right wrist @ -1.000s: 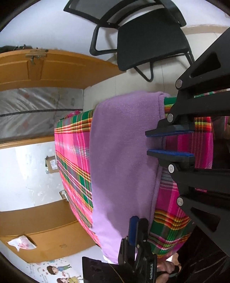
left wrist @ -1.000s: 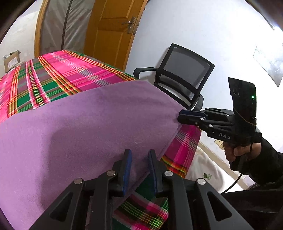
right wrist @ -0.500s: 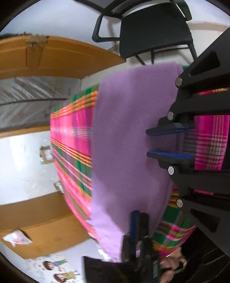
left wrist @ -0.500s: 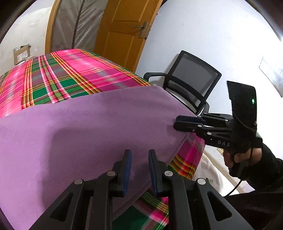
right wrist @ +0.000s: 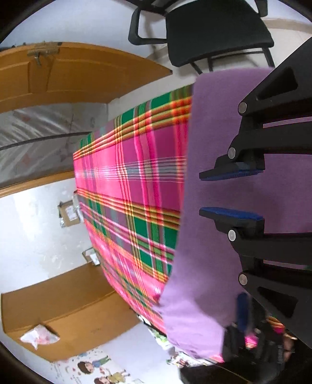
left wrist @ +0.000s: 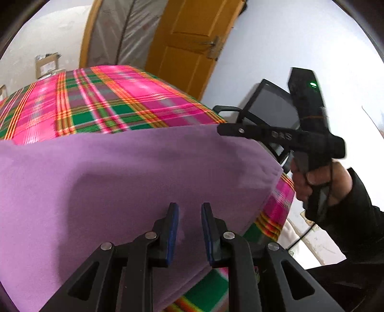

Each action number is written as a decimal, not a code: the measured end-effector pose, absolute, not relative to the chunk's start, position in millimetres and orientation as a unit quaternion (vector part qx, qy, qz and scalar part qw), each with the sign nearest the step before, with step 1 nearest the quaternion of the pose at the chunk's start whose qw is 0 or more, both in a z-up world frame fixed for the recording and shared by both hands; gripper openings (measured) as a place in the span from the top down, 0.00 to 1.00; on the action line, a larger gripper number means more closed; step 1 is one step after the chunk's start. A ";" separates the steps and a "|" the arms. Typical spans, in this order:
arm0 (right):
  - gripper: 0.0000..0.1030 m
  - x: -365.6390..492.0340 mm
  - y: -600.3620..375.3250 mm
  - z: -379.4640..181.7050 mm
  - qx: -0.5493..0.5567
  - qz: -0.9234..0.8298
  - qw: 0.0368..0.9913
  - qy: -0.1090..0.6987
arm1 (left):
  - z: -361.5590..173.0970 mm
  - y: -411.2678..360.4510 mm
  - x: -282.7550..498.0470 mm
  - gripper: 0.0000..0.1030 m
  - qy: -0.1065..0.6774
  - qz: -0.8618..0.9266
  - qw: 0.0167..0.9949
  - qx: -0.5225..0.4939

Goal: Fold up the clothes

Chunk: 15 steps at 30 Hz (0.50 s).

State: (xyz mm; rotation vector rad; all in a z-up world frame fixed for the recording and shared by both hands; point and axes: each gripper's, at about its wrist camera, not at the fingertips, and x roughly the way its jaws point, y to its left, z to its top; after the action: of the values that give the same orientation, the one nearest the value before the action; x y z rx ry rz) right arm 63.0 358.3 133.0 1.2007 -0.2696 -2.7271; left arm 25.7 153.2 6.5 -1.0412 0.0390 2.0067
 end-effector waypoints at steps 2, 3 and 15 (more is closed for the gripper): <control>0.80 50.3 360.1 125.2 0.417 -0.902 0.069 -0.091 | 5.3 150.7 26.1 0.81 0.011 0.804 0.427 -0.414; 0.83 48.4 363.5 123.7 0.418 -0.901 0.067 -0.094 | 4.8 149.6 26.4 0.81 0.010 0.804 0.428 -0.413; 0.94 81.5 457.3 119.1 0.401 -0.900 -0.043 -0.166 | 1.0 145.3 22.7 0.81 -0.018 0.800 0.438 -0.409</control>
State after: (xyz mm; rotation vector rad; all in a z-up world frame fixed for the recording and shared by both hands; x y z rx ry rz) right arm 81.5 457.3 119.1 1.2951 -0.5350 -2.9078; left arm 22.7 145.3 1.0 -1.0155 -0.0436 1.9897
